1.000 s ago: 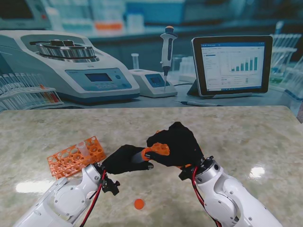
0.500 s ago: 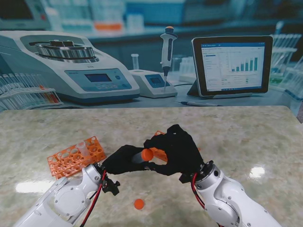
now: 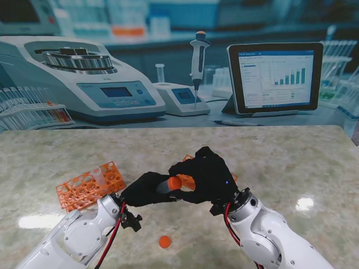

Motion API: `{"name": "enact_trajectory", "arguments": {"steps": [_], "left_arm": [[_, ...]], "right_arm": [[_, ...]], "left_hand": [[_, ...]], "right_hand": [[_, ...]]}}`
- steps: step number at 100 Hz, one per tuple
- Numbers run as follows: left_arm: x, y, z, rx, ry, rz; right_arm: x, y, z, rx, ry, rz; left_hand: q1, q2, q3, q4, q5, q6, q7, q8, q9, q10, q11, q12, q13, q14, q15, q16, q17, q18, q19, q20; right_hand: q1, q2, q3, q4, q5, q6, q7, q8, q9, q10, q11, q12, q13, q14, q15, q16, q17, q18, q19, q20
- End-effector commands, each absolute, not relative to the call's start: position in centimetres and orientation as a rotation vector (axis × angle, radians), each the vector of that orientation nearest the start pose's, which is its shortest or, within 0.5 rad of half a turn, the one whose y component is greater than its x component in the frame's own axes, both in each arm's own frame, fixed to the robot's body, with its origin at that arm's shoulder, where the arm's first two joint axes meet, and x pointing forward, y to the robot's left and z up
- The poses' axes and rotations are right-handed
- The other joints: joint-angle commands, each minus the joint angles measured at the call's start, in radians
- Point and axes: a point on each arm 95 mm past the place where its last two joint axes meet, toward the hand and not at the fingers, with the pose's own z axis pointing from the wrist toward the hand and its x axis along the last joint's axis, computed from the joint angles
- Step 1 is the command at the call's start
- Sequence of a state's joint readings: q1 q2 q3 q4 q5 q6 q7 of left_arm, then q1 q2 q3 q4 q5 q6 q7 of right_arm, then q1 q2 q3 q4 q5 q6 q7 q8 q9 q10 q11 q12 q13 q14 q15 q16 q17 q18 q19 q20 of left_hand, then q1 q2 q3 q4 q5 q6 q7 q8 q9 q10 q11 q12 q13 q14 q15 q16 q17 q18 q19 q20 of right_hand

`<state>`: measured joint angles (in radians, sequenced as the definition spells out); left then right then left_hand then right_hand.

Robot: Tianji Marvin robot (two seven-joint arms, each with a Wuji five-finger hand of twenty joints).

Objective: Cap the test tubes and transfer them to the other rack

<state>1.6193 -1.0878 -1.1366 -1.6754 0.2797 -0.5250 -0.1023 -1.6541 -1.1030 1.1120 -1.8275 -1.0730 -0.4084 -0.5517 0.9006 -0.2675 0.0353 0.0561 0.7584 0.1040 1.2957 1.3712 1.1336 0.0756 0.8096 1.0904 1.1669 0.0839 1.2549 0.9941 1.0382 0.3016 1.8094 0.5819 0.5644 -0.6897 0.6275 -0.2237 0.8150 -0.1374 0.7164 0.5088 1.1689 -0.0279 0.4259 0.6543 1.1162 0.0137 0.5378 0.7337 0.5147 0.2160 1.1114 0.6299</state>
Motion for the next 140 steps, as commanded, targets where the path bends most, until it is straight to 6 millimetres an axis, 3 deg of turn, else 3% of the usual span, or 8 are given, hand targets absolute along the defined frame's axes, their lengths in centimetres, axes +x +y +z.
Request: {"name": "enact_trajectory", "arguments": {"steps": [1,29,47,87,140], "left_arm": [[34.7,-7.0,-30.0,-1.440,1.474,-2.501],[34.7,-7.0,-30.0,-1.440,1.476,-2.501],[34.7,-7.0,-30.0,-1.439,1.476,-2.502],[34.7,-7.1,-30.0,-1.440,1.478,-2.502],[34.6,-7.1,-30.0,-1.439,1.476,-2.502]], "right_arm": [[32.2,8.9,-24.3,0.583,1.203,2.285],[32.5,9.1,-24.2,0.604,1.186,2.300],[32.7,9.3,-24.2,0.620,1.174,2.306],[33.2,9.6,-24.4,0.620,1.143,2.303],[34.0,10.3,-24.7,0.593,1.083,2.288]], "left_hand": [[0.037,0.095,0.032,-0.003,0.002,0.003,0.054,0.037,0.013,-0.084,0.005,0.004,0.009,-0.037,0.030,0.005,0.027,-0.008,0.070,-0.023],[0.037,0.094,0.032,-0.003,0.003,0.004,0.055,0.037,0.012,-0.084,0.005,0.005,0.009,-0.037,0.030,0.005,0.027,-0.007,0.070,-0.024],[0.037,0.095,0.032,-0.003,0.003,0.004,0.055,0.037,0.012,-0.084,0.005,0.005,0.009,-0.037,0.030,0.005,0.027,-0.007,0.069,-0.024],[0.036,0.094,0.032,-0.003,0.003,0.003,0.055,0.037,0.012,-0.083,0.005,0.005,0.008,-0.037,0.030,0.004,0.027,-0.006,0.069,-0.024],[0.036,0.094,0.032,-0.003,0.004,0.003,0.055,0.037,0.013,-0.083,0.005,0.005,0.008,-0.036,0.029,0.005,0.027,-0.006,0.069,-0.025]], "right_hand": [[0.112,0.020,0.034,-0.003,0.016,-0.174,0.150,0.014,0.032,-0.036,0.022,0.024,0.038,-0.025,-0.006,0.013,0.008,-0.011,0.019,0.018],[0.144,0.082,0.028,-0.008,0.091,-0.212,0.186,0.004,0.109,-0.042,0.031,0.053,0.097,-0.025,0.030,0.019,0.041,-0.016,0.042,0.021],[0.103,0.099,0.009,-0.012,0.138,-0.212,0.216,-0.019,0.170,-0.041,0.038,0.017,0.147,-0.024,0.068,0.023,0.074,-0.017,0.067,0.023],[0.015,0.095,-0.020,-0.011,0.206,-0.250,0.258,-0.006,0.226,-0.054,0.096,0.023,0.190,-0.029,0.118,0.032,0.110,-0.024,0.094,0.029],[-0.084,0.126,0.002,0.001,0.311,-0.248,0.223,0.085,0.261,-0.061,0.175,0.045,0.195,-0.027,0.222,0.039,0.129,-0.022,0.128,0.040]]}}
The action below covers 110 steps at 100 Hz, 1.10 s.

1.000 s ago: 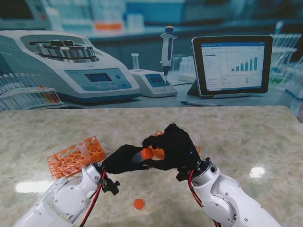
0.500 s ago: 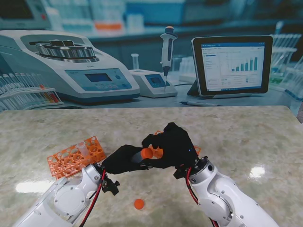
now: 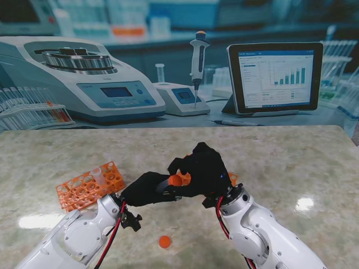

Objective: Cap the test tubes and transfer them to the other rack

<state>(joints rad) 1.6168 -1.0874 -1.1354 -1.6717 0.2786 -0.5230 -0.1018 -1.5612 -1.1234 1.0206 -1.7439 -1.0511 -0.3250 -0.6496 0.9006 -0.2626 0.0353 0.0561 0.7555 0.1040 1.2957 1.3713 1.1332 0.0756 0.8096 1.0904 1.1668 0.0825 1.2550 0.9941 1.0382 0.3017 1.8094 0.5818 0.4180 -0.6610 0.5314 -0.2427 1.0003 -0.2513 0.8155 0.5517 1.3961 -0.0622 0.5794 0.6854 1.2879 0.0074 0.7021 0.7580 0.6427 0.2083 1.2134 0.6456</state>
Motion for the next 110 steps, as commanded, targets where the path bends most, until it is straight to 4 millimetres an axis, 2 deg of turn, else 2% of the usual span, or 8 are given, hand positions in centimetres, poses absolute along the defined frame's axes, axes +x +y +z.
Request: {"name": "enact_trajectory", "arguments": {"steps": [1,21,25,44,58,76,93,110], "left_arm": [[34.6,-7.1,-30.0,-1.439,1.476,-2.502],[34.6,-7.0,-30.0,-1.440,1.475,-2.501],[34.6,-7.0,-30.0,-1.439,1.475,-2.501],[34.6,-7.0,-30.0,-1.439,1.473,-2.500],[34.7,-7.0,-30.0,-1.439,1.474,-2.500],[34.7,-7.0,-30.0,-1.440,1.476,-2.500],[34.7,-7.0,-30.0,-1.440,1.476,-2.500],[34.7,-7.0,-30.0,-1.439,1.476,-2.500]], "right_arm": [[34.0,10.3,-24.7,0.593,1.081,2.288],[34.3,10.7,-24.6,0.595,1.054,2.296],[34.3,10.7,-24.6,0.598,1.053,2.298],[34.4,10.6,-24.6,0.620,1.050,2.300],[34.3,10.3,-24.5,0.630,1.042,2.300],[33.8,9.6,-24.2,0.612,1.029,2.299],[33.0,8.9,-24.1,0.583,1.040,2.294],[32.2,8.4,-24.3,0.558,1.067,2.275]], "left_hand": [[0.036,0.089,0.032,-0.003,0.006,0.003,0.055,0.037,0.013,-0.083,0.005,0.005,0.008,-0.035,0.029,0.005,0.027,-0.006,0.069,-0.025],[0.036,0.089,0.032,-0.003,0.006,0.002,0.054,0.037,0.012,-0.084,0.005,0.005,0.008,-0.035,0.029,0.005,0.027,-0.006,0.068,-0.025],[0.036,0.089,0.032,-0.003,0.006,0.002,0.054,0.037,0.012,-0.084,0.004,0.005,0.008,-0.035,0.029,0.005,0.027,-0.006,0.068,-0.025],[0.036,0.088,0.032,-0.003,0.005,0.003,0.054,0.037,0.013,-0.084,0.005,0.005,0.008,-0.035,0.029,0.005,0.027,-0.005,0.068,-0.025],[0.037,0.088,0.032,-0.003,0.006,0.003,0.054,0.037,0.012,-0.084,0.004,0.005,0.008,-0.035,0.029,0.005,0.027,-0.005,0.068,-0.025],[0.037,0.088,0.032,-0.003,0.005,0.003,0.054,0.037,0.012,-0.084,0.004,0.005,0.008,-0.035,0.029,0.005,0.027,-0.005,0.068,-0.025],[0.037,0.089,0.032,-0.003,0.006,0.004,0.054,0.037,0.012,-0.084,0.004,0.005,0.008,-0.035,0.029,0.005,0.027,-0.005,0.068,-0.025],[0.038,0.088,0.032,-0.003,0.005,0.004,0.054,0.037,0.012,-0.082,0.004,0.005,0.008,-0.035,0.029,0.005,0.027,-0.005,0.068,-0.025]], "right_hand": [[0.060,0.100,0.098,0.020,0.128,-0.136,0.124,0.043,0.035,-0.027,0.022,0.014,0.023,-0.021,0.059,0.015,0.001,-0.015,0.027,0.024],[-0.009,0.186,0.122,0.043,0.176,-0.137,0.100,0.089,0.045,-0.028,0.033,0.011,0.021,-0.016,0.086,0.006,0.004,-0.014,0.035,0.025],[-0.027,0.210,0.130,0.062,0.186,-0.132,0.066,0.136,0.043,-0.022,0.032,0.002,0.019,-0.013,0.090,-0.006,0.004,-0.014,0.037,0.022],[-0.049,0.272,0.123,0.090,0.155,-0.098,0.013,0.128,0.016,-0.006,-0.012,-0.020,0.013,0.006,0.041,-0.025,-0.025,-0.010,0.026,0.019],[-0.048,0.302,0.087,0.088,0.045,-0.031,-0.084,0.084,-0.079,0.013,-0.097,-0.051,-0.046,0.015,-0.052,-0.028,-0.086,-0.001,-0.016,0.008],[-0.085,0.298,0.107,0.136,-0.071,0.042,-0.208,0.071,-0.195,0.034,-0.182,-0.090,-0.121,0.017,-0.131,-0.024,-0.142,0.010,-0.062,-0.006],[-0.109,0.261,0.106,0.131,-0.147,0.079,-0.267,0.063,-0.259,0.042,-0.211,-0.103,-0.161,0.015,-0.156,-0.028,-0.168,0.012,-0.081,-0.011],[-0.158,0.160,0.165,0.124,-0.179,0.093,-0.304,0.070,-0.297,0.041,-0.224,-0.112,-0.185,0.007,-0.176,-0.025,-0.180,0.012,-0.092,-0.007]]}}
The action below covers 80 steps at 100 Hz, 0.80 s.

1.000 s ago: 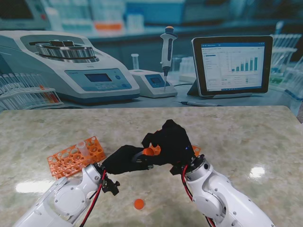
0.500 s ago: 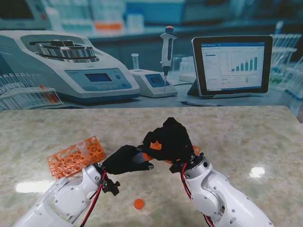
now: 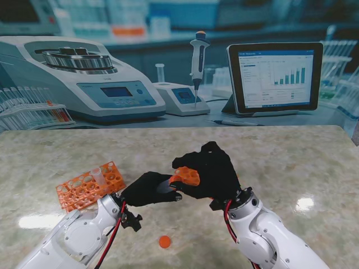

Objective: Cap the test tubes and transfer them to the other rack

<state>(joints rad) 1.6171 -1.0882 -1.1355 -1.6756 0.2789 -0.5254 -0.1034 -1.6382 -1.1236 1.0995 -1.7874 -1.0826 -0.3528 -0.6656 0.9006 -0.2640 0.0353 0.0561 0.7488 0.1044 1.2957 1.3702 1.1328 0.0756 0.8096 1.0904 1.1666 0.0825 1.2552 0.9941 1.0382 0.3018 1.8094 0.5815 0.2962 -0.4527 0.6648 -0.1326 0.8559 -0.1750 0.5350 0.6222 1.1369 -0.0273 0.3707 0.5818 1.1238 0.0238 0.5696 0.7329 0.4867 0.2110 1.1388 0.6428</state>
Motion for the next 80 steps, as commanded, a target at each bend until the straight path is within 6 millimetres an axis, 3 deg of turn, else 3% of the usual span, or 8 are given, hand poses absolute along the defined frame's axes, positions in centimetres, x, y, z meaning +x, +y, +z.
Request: {"name": "enact_trajectory", "arguments": {"steps": [1,23,65,71,73,80], "left_arm": [[34.70,-6.96,-30.00,-1.439,1.476,-2.500],[34.71,-7.01,-30.00,-1.439,1.478,-2.499],[34.71,-7.02,-29.99,-1.440,1.479,-2.499],[34.71,-7.03,-29.99,-1.441,1.479,-2.499],[34.71,-7.03,-29.99,-1.441,1.479,-2.499],[34.72,-7.05,-30.00,-1.441,1.479,-2.499]], "right_arm": [[32.18,8.35,-24.29,0.557,1.069,2.274],[32.00,8.21,-24.55,0.540,1.084,2.259],[32.62,8.53,-24.98,0.560,1.100,2.253],[32.74,8.53,-25.02,0.562,1.100,2.253],[32.78,8.55,-25.03,0.563,1.098,2.253],[32.87,8.60,-25.03,0.566,1.092,2.257]], "left_hand": [[0.037,0.090,0.032,-0.003,0.012,0.004,0.054,0.038,0.012,-0.082,0.004,0.005,0.008,-0.035,0.029,0.005,0.027,-0.005,0.068,-0.025],[0.037,0.090,0.032,-0.003,0.012,0.004,0.054,0.038,0.012,-0.083,0.005,0.006,0.008,-0.035,0.029,0.005,0.027,-0.005,0.068,-0.025],[0.037,0.089,0.032,-0.003,0.013,0.004,0.054,0.038,0.012,-0.084,0.004,0.006,0.008,-0.035,0.029,0.005,0.027,-0.005,0.068,-0.025],[0.037,0.090,0.032,-0.003,0.011,0.003,0.054,0.038,0.011,-0.084,0.004,0.006,0.008,-0.035,0.029,0.005,0.027,-0.005,0.068,-0.025],[0.037,0.090,0.032,-0.003,0.011,0.003,0.054,0.038,0.011,-0.084,0.004,0.006,0.008,-0.035,0.029,0.005,0.027,-0.005,0.068,-0.025],[0.037,0.091,0.032,-0.003,0.012,0.004,0.054,0.038,0.011,-0.083,0.004,0.006,0.008,-0.035,0.029,0.005,0.027,-0.005,0.068,-0.025]], "right_hand": [[-0.036,-0.057,0.032,0.013,-0.034,0.016,-0.023,0.000,-0.039,0.005,-0.016,-0.009,-0.022,-0.010,-0.044,0.000,-0.024,0.009,-0.018,-0.004],[-0.001,-0.178,0.070,-0.002,-0.022,0.010,-0.015,0.017,-0.026,-0.004,-0.007,-0.004,-0.015,-0.024,-0.047,0.004,-0.016,0.006,-0.020,-0.002],[0.111,-0.207,0.071,-0.003,0.038,-0.025,0.051,0.074,0.044,-0.016,0.048,0.032,0.032,-0.033,-0.014,0.019,0.012,0.000,0.000,0.012],[0.165,-0.204,0.031,-0.058,0.035,-0.046,0.085,0.053,0.058,-0.020,0.054,0.038,0.042,-0.035,-0.006,0.020,0.018,-0.002,0.004,0.014],[0.210,-0.199,-0.001,-0.076,0.020,-0.065,0.159,-0.002,0.069,-0.025,0.060,0.043,0.050,-0.036,0.001,0.020,0.023,-0.003,0.008,0.015],[0.266,-0.192,-0.035,-0.090,0.002,-0.107,0.275,-0.077,0.092,-0.031,0.072,0.046,0.067,-0.040,0.014,0.020,0.032,-0.006,0.015,0.015]]}}
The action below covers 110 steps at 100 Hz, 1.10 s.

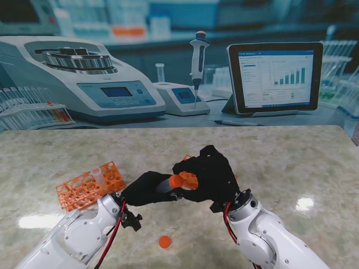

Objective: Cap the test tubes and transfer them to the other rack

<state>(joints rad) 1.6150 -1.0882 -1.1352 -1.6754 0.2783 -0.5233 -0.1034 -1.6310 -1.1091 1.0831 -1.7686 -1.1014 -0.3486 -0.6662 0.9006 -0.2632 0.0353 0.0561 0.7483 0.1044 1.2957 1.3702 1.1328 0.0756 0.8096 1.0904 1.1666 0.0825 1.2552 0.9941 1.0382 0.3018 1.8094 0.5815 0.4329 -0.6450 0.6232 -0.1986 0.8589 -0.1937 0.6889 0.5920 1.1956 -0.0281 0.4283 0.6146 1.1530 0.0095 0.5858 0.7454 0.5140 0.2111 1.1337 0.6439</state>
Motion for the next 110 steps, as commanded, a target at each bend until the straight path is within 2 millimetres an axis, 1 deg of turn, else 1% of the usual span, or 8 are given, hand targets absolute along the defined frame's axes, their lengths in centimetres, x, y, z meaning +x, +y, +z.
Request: {"name": "enact_trajectory", "arguments": {"steps": [1,3,5,31,39,92,99,110], "left_arm": [[34.7,-7.1,-30.0,-1.441,1.479,-2.499],[34.7,-7.1,-30.0,-1.441,1.479,-2.499],[34.7,-7.1,-30.0,-1.441,1.480,-2.499],[34.7,-7.1,-30.0,-1.442,1.482,-2.499],[34.7,-7.1,-30.0,-1.442,1.482,-2.500],[34.7,-7.2,-30.0,-1.440,1.481,-2.502],[34.7,-7.2,-30.0,-1.440,1.481,-2.501],[34.7,-7.2,-30.0,-1.439,1.480,-2.502]], "right_arm": [[32.9,8.6,-25.0,0.567,1.091,2.258],[32.9,8.6,-25.0,0.568,1.091,2.259],[32.9,8.6,-25.0,0.569,1.091,2.260],[33.0,8.8,-24.9,0.574,1.096,2.271],[33.1,8.9,-24.9,0.576,1.092,2.277],[33.2,9.8,-24.9,0.589,1.092,2.279],[33.3,9.9,-24.9,0.597,1.089,2.279],[33.4,10.0,-24.9,0.607,1.088,2.275]], "left_hand": [[0.036,0.089,0.031,-0.003,0.012,0.004,0.054,0.038,0.012,-0.083,0.004,0.006,0.008,-0.035,0.029,0.005,0.027,-0.005,0.068,-0.025],[0.037,0.089,0.032,-0.003,0.012,0.004,0.054,0.038,0.012,-0.083,0.004,0.006,0.008,-0.035,0.029,0.005,0.027,-0.005,0.068,-0.025],[0.037,0.089,0.032,-0.003,0.012,0.004,0.054,0.038,0.012,-0.083,0.004,0.006,0.008,-0.035,0.029,0.005,0.027,-0.005,0.068,-0.025],[0.038,0.089,0.032,-0.003,0.013,0.003,0.054,0.038,0.012,-0.083,0.004,0.006,0.007,-0.034,0.028,0.005,0.027,-0.005,0.068,-0.025],[0.037,0.089,0.031,-0.003,0.013,0.004,0.054,0.038,0.012,-0.084,0.004,0.006,0.007,-0.034,0.028,0.005,0.027,-0.005,0.068,-0.025],[0.037,0.089,0.032,-0.003,0.013,0.003,0.054,0.038,0.011,-0.084,0.004,0.006,0.007,-0.034,0.028,0.005,0.027,-0.005,0.068,-0.025],[0.037,0.088,0.032,-0.003,0.013,0.003,0.054,0.038,0.011,-0.083,0.004,0.006,0.007,-0.034,0.028,0.005,0.027,-0.005,0.068,-0.025],[0.037,0.089,0.032,-0.003,0.013,0.003,0.054,0.038,0.012,-0.084,0.004,0.006,0.007,-0.034,0.028,0.005,0.027,-0.005,0.068,-0.025]], "right_hand": [[0.139,0.001,0.003,-0.028,-0.004,-0.092,0.136,-0.053,0.037,-0.030,0.016,0.014,0.040,-0.024,-0.001,0.007,0.005,-0.005,0.021,0.014],[0.167,0.008,-0.009,-0.030,-0.011,-0.110,0.182,-0.087,0.046,-0.034,0.019,0.014,0.047,-0.026,0.003,0.007,0.008,-0.006,0.024,0.014],[0.175,0.013,-0.007,-0.028,-0.010,-0.113,0.188,-0.091,0.050,-0.036,0.020,0.014,0.050,-0.027,0.004,0.007,0.009,-0.007,0.025,0.014],[0.249,0.078,0.013,-0.033,0.046,-0.161,0.218,-0.091,0.102,-0.051,0.045,0.027,0.089,-0.031,0.025,0.010,0.032,-0.017,0.040,0.016],[0.252,0.096,0.009,-0.034,0.062,-0.164,0.227,-0.090,0.117,-0.050,0.051,0.030,0.101,-0.031,0.033,0.011,0.039,-0.018,0.045,0.017],[0.164,0.117,-0.058,-0.023,0.179,-0.178,0.272,-0.058,0.209,-0.060,0.144,0.071,0.158,-0.032,0.127,0.034,0.085,-0.025,0.090,0.028],[0.149,0.123,-0.060,-0.016,0.209,-0.172,0.239,-0.006,0.213,-0.059,0.164,0.084,0.155,-0.030,0.166,0.030,0.087,-0.025,0.098,0.030],[0.126,0.133,-0.060,-0.009,0.238,-0.169,0.231,0.016,0.227,-0.062,0.180,0.092,0.157,-0.031,0.198,0.036,0.091,-0.025,0.107,0.034]]}}
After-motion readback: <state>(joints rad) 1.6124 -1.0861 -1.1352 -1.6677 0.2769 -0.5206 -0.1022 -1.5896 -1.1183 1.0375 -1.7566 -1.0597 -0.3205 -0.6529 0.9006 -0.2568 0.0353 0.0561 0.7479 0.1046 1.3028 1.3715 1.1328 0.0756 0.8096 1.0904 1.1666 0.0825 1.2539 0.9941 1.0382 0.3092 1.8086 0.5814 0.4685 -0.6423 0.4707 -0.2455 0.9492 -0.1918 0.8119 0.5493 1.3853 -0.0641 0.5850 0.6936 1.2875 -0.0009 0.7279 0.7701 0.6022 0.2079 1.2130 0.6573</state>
